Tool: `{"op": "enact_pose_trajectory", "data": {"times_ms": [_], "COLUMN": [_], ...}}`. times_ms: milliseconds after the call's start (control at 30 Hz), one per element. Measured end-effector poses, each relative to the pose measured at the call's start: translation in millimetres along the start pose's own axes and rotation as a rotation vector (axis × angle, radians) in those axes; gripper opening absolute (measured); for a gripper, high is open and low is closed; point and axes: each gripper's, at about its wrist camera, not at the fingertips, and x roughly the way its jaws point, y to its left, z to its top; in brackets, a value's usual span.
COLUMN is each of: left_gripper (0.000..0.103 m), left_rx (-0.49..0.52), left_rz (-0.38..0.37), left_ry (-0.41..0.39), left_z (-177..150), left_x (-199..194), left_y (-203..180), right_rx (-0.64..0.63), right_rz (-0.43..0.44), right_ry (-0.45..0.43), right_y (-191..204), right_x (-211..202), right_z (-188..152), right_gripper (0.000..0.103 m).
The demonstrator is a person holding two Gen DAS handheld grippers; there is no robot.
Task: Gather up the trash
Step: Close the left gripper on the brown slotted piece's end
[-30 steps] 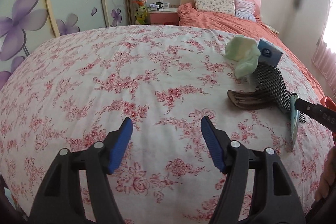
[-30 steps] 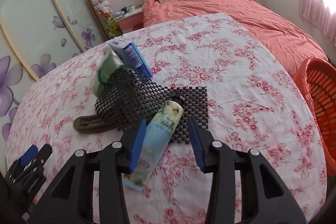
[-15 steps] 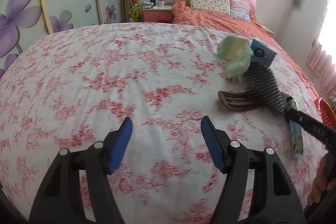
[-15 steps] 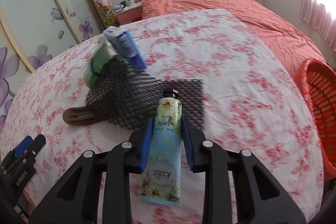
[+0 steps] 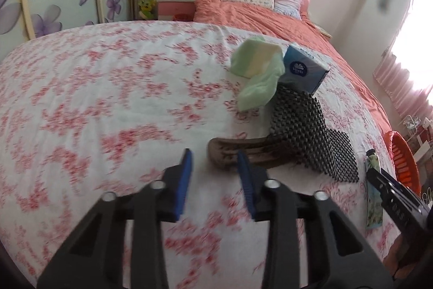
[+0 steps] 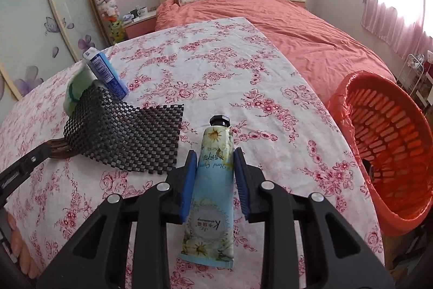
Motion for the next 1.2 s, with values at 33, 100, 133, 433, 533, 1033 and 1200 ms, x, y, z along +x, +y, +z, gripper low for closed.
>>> {"op": "enact_pose_trajectory", "data": {"times_ms": [33, 100, 133, 433, 533, 1033, 1200], "left_gripper": [0.024, 0.018, 0.014, 0.015, 0.016, 0.063, 0.047], "left_rx": [0.0, 0.006, 0.002, -0.047, -0.023, 0.12, 0.164], "left_rz": [-0.001, 0.013, 0.015, 0.021, 0.0, 0.036, 0.097], "left_ry": [0.0, -0.023, -0.027, -0.031, -0.008, 0.009, 0.033], "left_z": [1.9, 5.4, 5.6, -22.3, -38.3, -31.3, -26.2], "left_x": [2.0, 2.6, 1.1, -23.6, -34.6, -27.1, -6.4], "left_y": [-0.8, -2.1, -1.8, 24.0, 23.3, -9.9, -26.8], "right_rx": [0.002, 0.007, 0.005, -0.012, -0.013, -0.022, -0.038], "right_rz": [0.008, 0.014, 0.012, 0.008, 0.007, 0.008, 0.019], "right_ry": [0.009, 0.015, 0.015, 0.016, 0.016, 0.018, 0.02], "right_y": [-1.3, -3.8, -3.5, -2.3, -2.5, -0.8, -0.4], "right_x": [1.2, 1.0, 0.9, 0.6, 0.7, -0.6, -0.9], "right_z": [0.2, 0.3, 0.2, -0.9, -0.8, -1.8, -2.4], "right_gripper": [0.028, 0.027, 0.027, 0.027, 0.027, 0.027, 0.027]}}
